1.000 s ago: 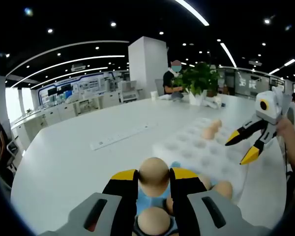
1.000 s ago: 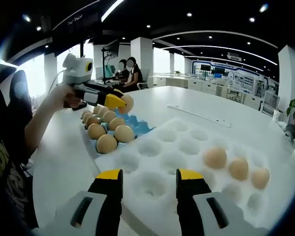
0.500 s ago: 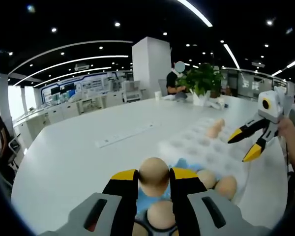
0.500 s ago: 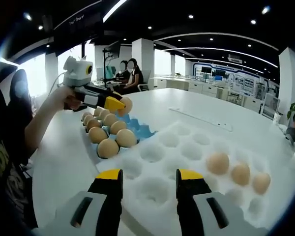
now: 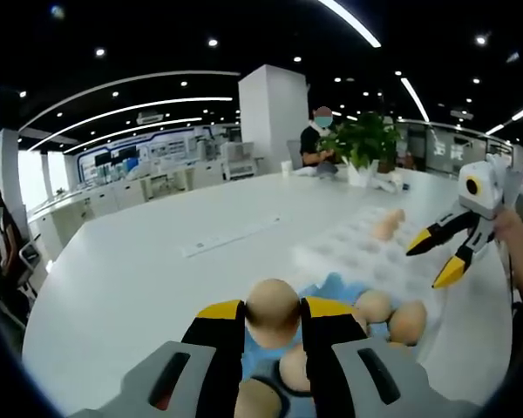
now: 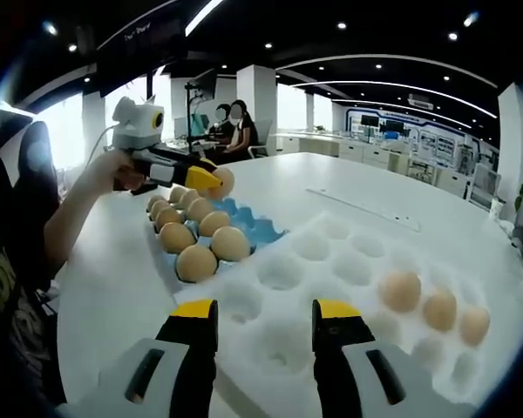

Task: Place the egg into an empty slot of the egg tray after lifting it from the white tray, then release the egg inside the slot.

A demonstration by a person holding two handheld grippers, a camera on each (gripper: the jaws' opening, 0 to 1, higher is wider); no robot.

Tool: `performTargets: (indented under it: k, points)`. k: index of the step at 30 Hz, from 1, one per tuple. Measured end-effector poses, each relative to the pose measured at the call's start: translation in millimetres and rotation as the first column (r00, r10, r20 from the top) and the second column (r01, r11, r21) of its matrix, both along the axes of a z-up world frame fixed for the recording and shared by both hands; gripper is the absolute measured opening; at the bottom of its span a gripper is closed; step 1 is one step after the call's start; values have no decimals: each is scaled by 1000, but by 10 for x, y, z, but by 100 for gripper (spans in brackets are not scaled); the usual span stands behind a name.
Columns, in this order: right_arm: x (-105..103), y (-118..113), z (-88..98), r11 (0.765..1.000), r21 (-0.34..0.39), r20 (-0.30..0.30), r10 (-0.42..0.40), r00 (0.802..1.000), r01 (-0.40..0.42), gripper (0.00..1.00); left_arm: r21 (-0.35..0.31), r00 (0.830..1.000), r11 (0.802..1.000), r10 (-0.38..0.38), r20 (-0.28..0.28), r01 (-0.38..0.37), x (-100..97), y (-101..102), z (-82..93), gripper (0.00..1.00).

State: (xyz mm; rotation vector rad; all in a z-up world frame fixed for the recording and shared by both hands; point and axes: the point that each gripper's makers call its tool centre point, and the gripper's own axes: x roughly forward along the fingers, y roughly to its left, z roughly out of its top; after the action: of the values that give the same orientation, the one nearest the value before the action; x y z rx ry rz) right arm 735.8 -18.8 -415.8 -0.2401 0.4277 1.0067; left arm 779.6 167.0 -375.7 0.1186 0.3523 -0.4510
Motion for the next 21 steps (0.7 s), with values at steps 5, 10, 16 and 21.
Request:
performTargets:
  k: [5,10,16,21]
  points:
    - [-20,27,-12,1000,-3,-2,6,1000,-6,45,-2,1000,1000,15,2,-15,-19,76,1,25]
    - [-38,56,-17,1000,-4,-3,9,1000,-9,45,2,1000,1000,28,1,-28,-37,145,-19,25]
    - [-59,81,-41,1000,-7,-7,15,1000,-15,45,1,999,999,43,-9,-43,-51,228,-68,25]
    - [-59,98,-45,1000,-10,-7,19,1000,-19,45,-4,998,998,59,-13,-59,-57,296,-93,25]
